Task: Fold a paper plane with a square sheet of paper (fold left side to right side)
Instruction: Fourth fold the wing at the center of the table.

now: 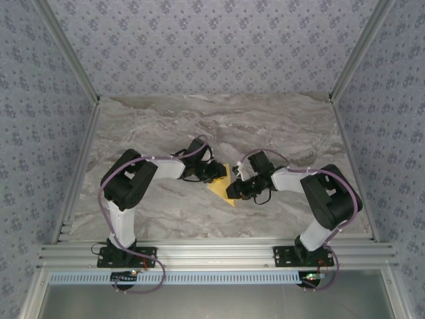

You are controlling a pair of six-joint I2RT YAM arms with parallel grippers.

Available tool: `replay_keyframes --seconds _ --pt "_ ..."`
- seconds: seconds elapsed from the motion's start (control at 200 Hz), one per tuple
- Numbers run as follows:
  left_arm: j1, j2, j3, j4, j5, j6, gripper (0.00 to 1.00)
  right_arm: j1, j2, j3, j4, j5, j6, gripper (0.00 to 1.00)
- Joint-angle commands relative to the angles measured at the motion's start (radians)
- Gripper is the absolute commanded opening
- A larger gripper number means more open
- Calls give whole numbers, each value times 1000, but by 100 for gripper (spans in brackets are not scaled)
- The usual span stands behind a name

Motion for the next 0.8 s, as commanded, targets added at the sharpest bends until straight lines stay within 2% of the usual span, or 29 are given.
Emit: replay_keyframes --seconds 0.0,0.325,0.794 --pt "-10 37 -36 -72 -38 8 26 5 20 -8 -56 20 -28 27" --pt "-9 38 -36 -73 -40 11 26 12 25 -2 -126 81 -54 27" --pt "-3 40 -37 -75 -40 12 26 35 5 -21 -238 78 -75 24"
